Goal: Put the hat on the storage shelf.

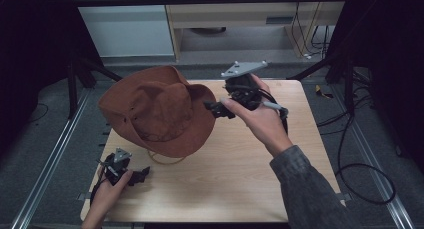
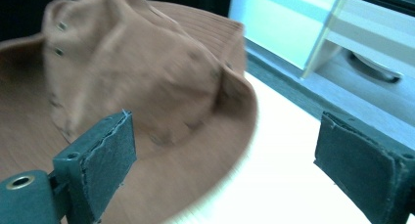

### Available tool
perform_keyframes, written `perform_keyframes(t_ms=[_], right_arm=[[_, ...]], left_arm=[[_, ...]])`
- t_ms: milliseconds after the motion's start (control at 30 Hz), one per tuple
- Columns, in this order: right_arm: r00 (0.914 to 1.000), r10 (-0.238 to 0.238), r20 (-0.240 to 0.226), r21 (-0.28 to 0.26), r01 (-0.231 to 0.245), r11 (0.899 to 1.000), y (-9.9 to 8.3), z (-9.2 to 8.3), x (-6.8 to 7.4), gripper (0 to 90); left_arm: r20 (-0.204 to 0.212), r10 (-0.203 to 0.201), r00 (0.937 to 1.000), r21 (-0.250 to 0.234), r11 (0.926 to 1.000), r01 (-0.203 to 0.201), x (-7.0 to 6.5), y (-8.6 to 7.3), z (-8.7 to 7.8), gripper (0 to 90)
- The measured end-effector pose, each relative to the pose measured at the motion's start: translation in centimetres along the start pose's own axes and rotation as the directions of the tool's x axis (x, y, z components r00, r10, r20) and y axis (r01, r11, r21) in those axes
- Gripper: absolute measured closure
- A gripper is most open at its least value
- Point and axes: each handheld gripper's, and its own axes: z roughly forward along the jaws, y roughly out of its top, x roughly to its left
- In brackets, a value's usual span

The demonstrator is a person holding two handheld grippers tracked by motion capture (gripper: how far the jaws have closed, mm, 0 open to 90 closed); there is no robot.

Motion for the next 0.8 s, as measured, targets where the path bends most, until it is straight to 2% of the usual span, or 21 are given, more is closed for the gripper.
perform_keyframes(t_ms=[67, 167, 300, 433, 600, 733, 800], right_arm=[[0.9997, 0.015, 0.02, 0.003, -0.015, 1.0, -1.1, -0.9, -0.7, 9.6], [0.9984, 0.024, 0.052, 0.012, -0.024, 1.0, -3.2, -2.3, -1.8, 16.5], [0.9973, 0.036, 0.063, 0.012, -0.037, 0.999, -5.4, -3.6, -2.3, 15.6], [0.9955, 0.033, 0.089, 0.036, -0.036, 0.999, -8.0, -4.6, -3.0, 14.5], [0.9916, 0.064, 0.112, 0.063, -0.072, 0.995, -11.7, -4.6, -3.7, 14.8], [0.9876, 0.096, 0.124, 0.08, -0.106, 0.991, -14.9, -3.4, -3.8, 14.9], [0.9871, 0.096, 0.128, 0.102, -0.11, 0.989, -16.4, -2.6, -3.9, 14.9]], left_arm=[[0.001, -0.001, 1.0, 0.0, 1.0, 0.001, 0.0, 0.0, 0.0, 0.0], [0.002, 0.002, 1.0, 0.003, 1.0, -0.002, 0.0, 0.0, 0.0, 0.0], [0.0, 0.0, 1.0, 0.002, 1.0, 0.0, 0.0, 0.0, 0.0, 0.0], [-0.001, -0.001, 1.0, 0.002, 1.0, 0.001, 0.0, 0.0, 0.0, 0.0], [-0.001, 0.001, 1.0, 0.0, 1.0, -0.001, 0.0, 0.0, 0.0, 0.0], [-0.002, 0.002, 1.0, 0.001, 1.0, -0.002, 0.0, 0.0, 0.0, 0.0], [-0.002, 0.002, 1.0, 0.001, 1.0, -0.002, 0.0, 0.0, 0.0, 0.0]])
